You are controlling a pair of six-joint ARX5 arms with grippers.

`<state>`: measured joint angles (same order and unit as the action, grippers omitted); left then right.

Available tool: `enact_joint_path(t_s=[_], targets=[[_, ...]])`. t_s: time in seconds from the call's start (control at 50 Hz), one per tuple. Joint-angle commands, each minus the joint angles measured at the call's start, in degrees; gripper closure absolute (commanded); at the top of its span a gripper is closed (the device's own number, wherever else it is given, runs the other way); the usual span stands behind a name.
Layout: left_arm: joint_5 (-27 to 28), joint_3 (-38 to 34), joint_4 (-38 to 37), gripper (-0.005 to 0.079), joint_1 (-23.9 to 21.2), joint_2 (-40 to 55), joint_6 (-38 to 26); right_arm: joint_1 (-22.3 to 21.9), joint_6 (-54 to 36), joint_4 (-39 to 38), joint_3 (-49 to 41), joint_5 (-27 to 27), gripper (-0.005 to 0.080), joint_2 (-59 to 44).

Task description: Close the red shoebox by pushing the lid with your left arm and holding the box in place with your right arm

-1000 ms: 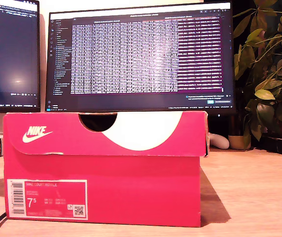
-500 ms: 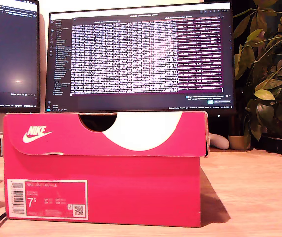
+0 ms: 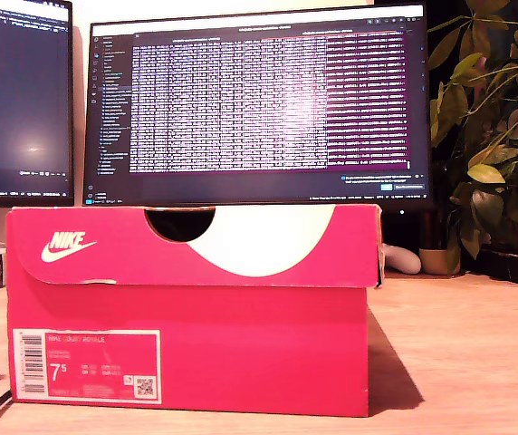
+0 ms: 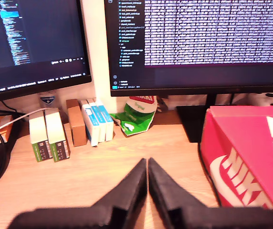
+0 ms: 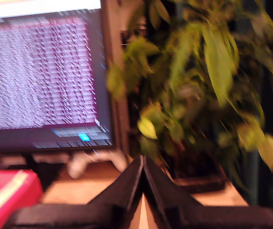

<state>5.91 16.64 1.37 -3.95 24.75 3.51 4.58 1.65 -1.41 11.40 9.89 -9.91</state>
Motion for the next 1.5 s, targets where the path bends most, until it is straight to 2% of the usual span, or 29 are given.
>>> enact_joint_path(t_s=[0.0,0.24,0.8,1.04,1.16,1.32,1.48], targets=[[-0.5,-3.1,1.5,0.0761,-0.4,-0.7,-0.1,0.3,0.2,-1.3,-2.2,1.0,0.0764,1.7],[-2.4,-8.1,3.2,0.0761,-1.4,-3.7,-0.6,0.3,-1.6,4.5,-4.3,2.4,0.0764,9.9],[-3.1,-18.0,3.3,0.0761,-1.5,-17.2,-0.3,0.3,-1.6,4.3,-8.4,1.8,0.0764,9.8],[-4.3,-18.1,-3.2,0.0761,-1.5,-22.4,-0.6,0.4,-1.6,4.7,-11.1,0.6,0.0764,9.8],[-4.2,-18.1,-6.3,0.0761,-1.5,-23.8,-0.5,0.4,-1.3,8.5,-11.2,-0.9,0.0764,9.8],[-4.0,-18.1,-12.0,0.0761,-1.5,-24.1,5.1,0.4,3.7,11.5,-11.0,-0.9,0.0764,9.8],[-4.0,-18.1,-13.0,0.0761,-1.5,-24.1,5.1,0.4,3.7,11.5,-11.0,-0.9,0.0764,9.8]])
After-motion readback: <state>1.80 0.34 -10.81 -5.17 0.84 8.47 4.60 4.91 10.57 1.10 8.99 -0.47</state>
